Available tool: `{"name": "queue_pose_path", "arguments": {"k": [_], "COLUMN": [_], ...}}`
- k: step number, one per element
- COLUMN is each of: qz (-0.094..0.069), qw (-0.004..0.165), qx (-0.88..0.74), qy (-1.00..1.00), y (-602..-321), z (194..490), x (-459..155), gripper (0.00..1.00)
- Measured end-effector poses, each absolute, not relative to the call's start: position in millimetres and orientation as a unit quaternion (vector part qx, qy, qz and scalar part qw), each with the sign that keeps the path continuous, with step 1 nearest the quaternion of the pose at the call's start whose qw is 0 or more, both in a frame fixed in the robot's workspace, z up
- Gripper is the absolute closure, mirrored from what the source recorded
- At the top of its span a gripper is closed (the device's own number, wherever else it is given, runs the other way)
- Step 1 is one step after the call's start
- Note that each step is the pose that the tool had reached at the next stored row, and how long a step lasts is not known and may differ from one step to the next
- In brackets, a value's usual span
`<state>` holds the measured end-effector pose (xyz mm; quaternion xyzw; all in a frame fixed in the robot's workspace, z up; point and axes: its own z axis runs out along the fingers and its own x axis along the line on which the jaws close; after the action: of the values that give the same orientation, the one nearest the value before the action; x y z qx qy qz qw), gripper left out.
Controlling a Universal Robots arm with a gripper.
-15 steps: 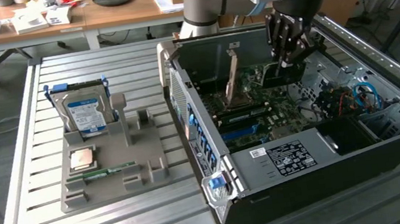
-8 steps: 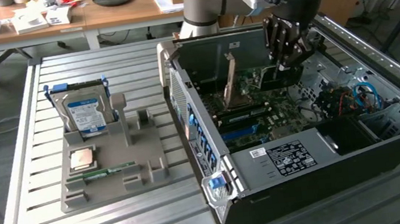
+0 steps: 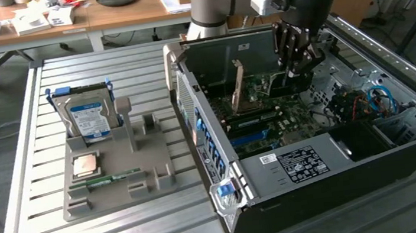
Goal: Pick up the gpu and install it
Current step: 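Insert the gpu into the slot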
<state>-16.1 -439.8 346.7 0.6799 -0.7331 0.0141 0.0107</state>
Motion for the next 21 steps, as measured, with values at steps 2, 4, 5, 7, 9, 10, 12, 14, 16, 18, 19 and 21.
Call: {"name": "queue_pose_path", "arguments": {"k": [2,4,5,7,9,10,12,14,16,18,19,21], "qz": [0.014,0.015,0.015,0.016,0.016,0.016,0.016,0.016,0.016,0.017,0.017,0.017], "qw": [0.011,0.009,0.009,0.008,0.007,0.007,0.007,0.007,0.007,0.007,0.007,0.007], "qx": [0.68,0.682,0.685,0.69,0.691,0.692,0.693,0.695,0.697,0.699,0.7,0.702], "qy": [-0.733,-0.731,-0.729,-0.724,-0.722,-0.722,-0.721,-0.719,-0.717,-0.715,-0.714,-0.712], "y": [-439.8,-439.8,-439.8,-439.9,-439.8,-439.8,-439.9,-439.8,-439.8,-439.8,-439.8,-439.8], "z": [346.7,346.5,346.3,346.0,345.4,344.6,343.0,340.8,338.5,336.5,335.7,334.5], "x": [-16.3,-16.3,-16.3,-16.3,-16.5,-16.6,-16.7,-16.9,-17.0,-17.3,-17.5,-17.5], "gripper": [0.74,0.74,0.74,0.74,0.74,0.74,0.74,0.74,0.74,0.74,0.74,0.74]}}
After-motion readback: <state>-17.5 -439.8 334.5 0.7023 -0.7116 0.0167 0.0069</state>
